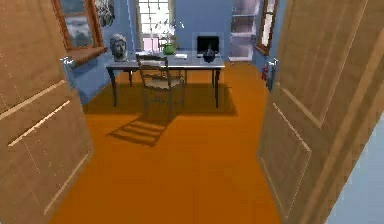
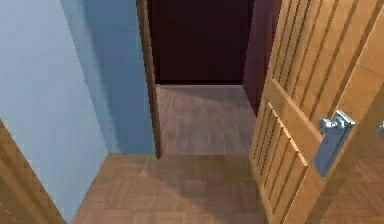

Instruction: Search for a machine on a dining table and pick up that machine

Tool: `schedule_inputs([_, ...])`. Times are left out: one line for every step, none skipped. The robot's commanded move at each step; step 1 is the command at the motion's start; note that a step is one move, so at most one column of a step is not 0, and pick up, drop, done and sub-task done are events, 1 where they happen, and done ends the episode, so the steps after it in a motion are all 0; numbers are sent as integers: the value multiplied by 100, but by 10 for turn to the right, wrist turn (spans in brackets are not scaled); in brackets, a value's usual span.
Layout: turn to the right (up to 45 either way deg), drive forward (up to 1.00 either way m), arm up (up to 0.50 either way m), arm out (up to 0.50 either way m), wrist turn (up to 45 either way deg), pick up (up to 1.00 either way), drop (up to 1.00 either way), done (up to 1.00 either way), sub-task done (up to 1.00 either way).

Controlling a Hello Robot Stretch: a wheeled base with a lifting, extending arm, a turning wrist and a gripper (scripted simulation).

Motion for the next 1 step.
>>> schedule_inputs([0, 100, 0, 0, 0, 0, 0, 0, 0])
